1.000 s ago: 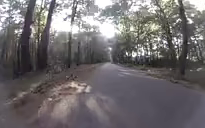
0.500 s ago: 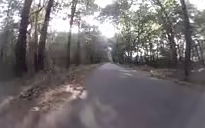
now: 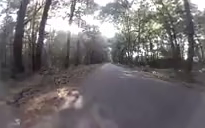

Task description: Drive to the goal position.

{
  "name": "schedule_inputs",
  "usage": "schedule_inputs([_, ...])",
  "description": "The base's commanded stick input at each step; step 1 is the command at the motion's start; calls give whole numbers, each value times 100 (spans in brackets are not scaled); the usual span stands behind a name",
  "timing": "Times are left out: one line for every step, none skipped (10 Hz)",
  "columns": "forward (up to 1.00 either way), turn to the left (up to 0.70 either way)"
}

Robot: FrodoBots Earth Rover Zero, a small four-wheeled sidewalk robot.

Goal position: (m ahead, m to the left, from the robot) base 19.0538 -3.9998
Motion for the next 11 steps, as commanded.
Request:
schedule_inputs([70,-1])
schedule_inputs([70,-1])
schedule_inputs([70,-1])
schedule_inputs([70,-1])
schedule_inputs([70,-1])
schedule_inputs([70,-1])
schedule_inputs([70,-1])
schedule_inputs([70,-1])
schedule_inputs([70,-1])
schedule_inputs([70,-1])
schedule_inputs([70,-1])
